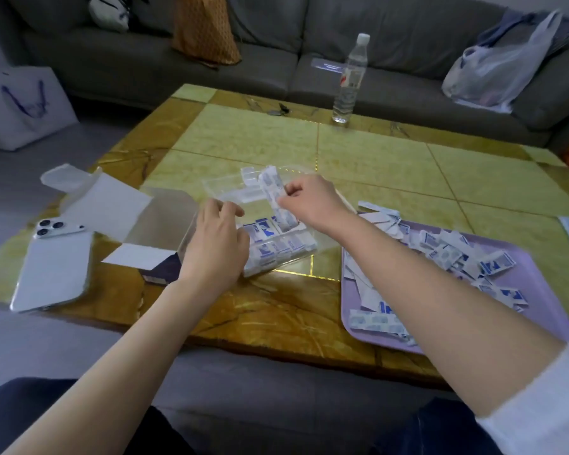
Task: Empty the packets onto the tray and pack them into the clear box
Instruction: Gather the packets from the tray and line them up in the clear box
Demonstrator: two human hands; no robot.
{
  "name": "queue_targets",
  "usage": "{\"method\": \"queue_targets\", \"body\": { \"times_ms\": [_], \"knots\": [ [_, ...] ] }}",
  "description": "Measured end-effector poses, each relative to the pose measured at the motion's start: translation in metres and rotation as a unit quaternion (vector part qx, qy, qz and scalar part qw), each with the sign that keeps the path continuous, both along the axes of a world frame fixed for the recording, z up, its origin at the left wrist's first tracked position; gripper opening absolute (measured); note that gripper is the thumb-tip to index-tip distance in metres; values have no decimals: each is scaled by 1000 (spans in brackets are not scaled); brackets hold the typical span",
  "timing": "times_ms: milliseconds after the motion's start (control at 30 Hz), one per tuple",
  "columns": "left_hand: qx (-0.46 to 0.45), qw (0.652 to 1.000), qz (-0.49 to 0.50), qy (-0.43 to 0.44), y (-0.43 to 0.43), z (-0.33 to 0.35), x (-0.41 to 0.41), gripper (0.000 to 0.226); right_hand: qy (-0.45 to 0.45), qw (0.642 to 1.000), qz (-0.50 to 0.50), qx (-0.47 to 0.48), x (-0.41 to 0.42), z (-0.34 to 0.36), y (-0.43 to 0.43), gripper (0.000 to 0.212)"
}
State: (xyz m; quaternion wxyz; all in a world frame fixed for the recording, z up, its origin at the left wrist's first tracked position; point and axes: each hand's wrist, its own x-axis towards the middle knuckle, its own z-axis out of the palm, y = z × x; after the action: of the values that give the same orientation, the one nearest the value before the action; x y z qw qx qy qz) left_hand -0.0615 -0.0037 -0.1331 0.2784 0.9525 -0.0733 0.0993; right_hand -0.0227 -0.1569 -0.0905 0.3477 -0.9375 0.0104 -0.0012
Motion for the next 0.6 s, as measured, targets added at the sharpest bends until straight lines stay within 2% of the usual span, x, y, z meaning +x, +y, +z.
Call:
{"method": "queue_targets", "body": {
  "times_ms": [100,200,267,467,600],
  "knots": [
    [-26,1000,-5,-1,2,-6,-2,34,53,998,9,-32,12,-5,17,37],
    [-72,997,6,16,4,-10,-4,37,134,989,12,-63,20,-11,31,31],
    [-67,998,3,20,4,-12,-7,38,172,980,11,-100,22,-16,39,29],
    [-50,999,11,20,3,-13,-10,42,237,970,14,-46,29,-30,57,7],
    [-46,999,9,20,3,-15,-9,42,220,966,33,-128,26,-30,64,30]
  ]
}}
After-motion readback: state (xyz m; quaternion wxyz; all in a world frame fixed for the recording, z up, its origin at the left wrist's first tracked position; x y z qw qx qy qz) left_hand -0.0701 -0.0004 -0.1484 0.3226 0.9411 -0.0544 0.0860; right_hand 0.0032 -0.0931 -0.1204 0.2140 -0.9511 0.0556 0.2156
